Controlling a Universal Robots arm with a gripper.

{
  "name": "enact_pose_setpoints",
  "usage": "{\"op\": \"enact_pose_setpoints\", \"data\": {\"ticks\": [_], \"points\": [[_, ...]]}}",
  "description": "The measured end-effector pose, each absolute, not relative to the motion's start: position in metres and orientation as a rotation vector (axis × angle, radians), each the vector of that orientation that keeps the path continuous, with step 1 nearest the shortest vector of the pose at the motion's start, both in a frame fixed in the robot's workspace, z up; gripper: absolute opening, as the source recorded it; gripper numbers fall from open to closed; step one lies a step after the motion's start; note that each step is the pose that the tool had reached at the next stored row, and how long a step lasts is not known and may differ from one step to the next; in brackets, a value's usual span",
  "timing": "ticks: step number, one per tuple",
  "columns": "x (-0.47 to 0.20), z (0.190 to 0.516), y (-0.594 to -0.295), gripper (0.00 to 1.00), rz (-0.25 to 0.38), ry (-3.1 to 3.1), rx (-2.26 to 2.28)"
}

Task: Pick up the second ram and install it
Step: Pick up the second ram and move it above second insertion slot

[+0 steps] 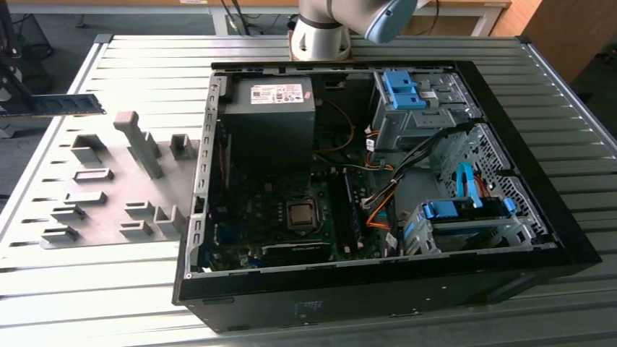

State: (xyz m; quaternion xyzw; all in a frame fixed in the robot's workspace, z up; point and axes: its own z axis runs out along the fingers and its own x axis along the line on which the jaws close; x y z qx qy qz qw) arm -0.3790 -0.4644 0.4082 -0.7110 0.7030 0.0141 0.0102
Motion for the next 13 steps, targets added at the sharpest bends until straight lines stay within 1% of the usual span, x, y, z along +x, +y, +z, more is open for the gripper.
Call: {"op": "enact_pose_setpoints", "data": {"ticks": [13], "points": [[-0.3686, 0.4082, -0.4644, 0.14, 0.044, 2.194, -2.219]]}}
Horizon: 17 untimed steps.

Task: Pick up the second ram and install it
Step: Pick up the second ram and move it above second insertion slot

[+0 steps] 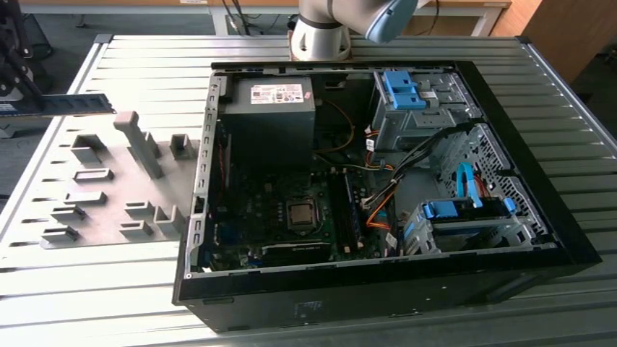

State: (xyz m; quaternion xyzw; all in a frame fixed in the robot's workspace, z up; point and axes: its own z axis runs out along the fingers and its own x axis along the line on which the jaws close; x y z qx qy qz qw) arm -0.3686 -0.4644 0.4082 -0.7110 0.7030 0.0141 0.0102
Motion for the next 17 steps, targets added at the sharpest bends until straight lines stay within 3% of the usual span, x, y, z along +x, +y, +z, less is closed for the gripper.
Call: {"op": "enact_pose_setpoints", "data": {"ticks": [17], "points": [[-0.354, 0.408, -0.464, 0.14, 0.044, 2.194, -2.219]]}}
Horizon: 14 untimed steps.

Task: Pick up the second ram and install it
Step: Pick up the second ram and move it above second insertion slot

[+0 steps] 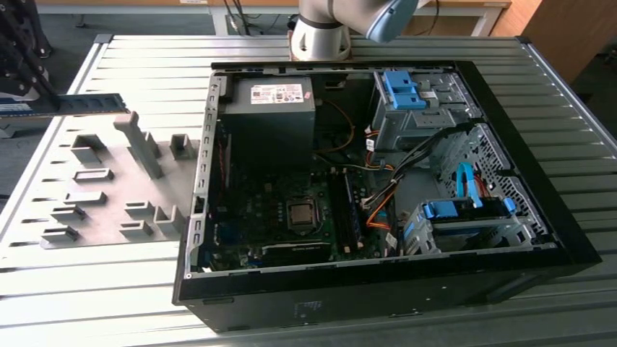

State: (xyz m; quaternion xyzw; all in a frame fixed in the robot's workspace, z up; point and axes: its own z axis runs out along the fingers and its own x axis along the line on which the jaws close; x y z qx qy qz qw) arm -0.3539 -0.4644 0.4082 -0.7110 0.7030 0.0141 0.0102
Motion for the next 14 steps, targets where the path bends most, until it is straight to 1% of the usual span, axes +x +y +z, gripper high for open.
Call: {"op": "enact_pose_setpoints", "data": {"ticks": [14], "points": [[-0.337, 0.408, -0.464, 0.14, 0.044, 2.194, -2.219]]}}
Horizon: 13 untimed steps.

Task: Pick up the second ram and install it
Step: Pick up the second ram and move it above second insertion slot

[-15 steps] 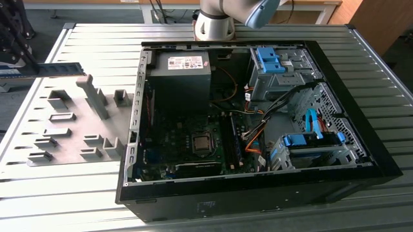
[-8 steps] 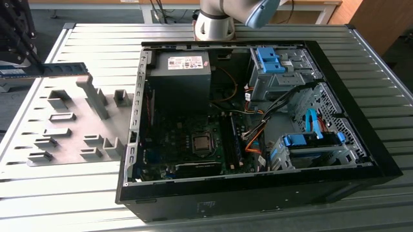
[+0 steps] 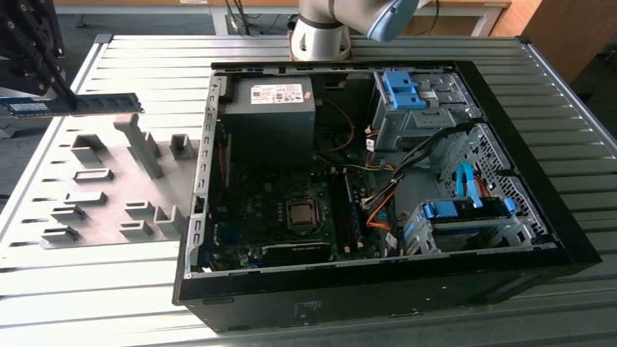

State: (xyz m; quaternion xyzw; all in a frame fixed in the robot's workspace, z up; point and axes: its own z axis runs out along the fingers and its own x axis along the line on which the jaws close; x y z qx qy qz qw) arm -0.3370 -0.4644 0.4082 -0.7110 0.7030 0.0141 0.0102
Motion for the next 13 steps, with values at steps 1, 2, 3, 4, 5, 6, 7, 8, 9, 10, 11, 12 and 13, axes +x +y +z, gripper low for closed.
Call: {"op": "enact_pose_setpoints", "data": {"ticks": [1, 2, 3, 4, 5, 6, 7, 8, 9, 10, 11, 12, 13], "points": [[-0.335, 0.408, -0.464, 0.14, 0.044, 2.194, -2.219], [-0.332, 0.408, -0.464, 0.14, 0.044, 2.194, -2.219], [-0.329, 0.408, -0.464, 0.14, 0.044, 2.194, -2.219], [-0.327, 0.408, -0.464, 0.14, 0.044, 2.194, -2.219], [-0.324, 0.408, -0.464, 0.14, 0.044, 2.194, -2.219], [-0.321, 0.408, -0.464, 0.14, 0.044, 2.194, -2.219], [-0.318, 0.408, -0.464, 0.14, 0.044, 2.194, -2.219], [-0.315, 0.408, -0.464, 0.14, 0.044, 2.194, -2.219], [-0.311, 0.408, -0.464, 0.14, 0.044, 2.194, -2.219], [-0.308, 0.408, -0.464, 0.14, 0.044, 2.194, -2.219], [-0.305, 0.408, -0.464, 0.14, 0.044, 2.194, -2.219], [-0.301, 0.408, -0.464, 0.14, 0.044, 2.194, -2.219], [-0.298, 0.408, -0.464, 0.14, 0.044, 2.194, -2.219]]}}
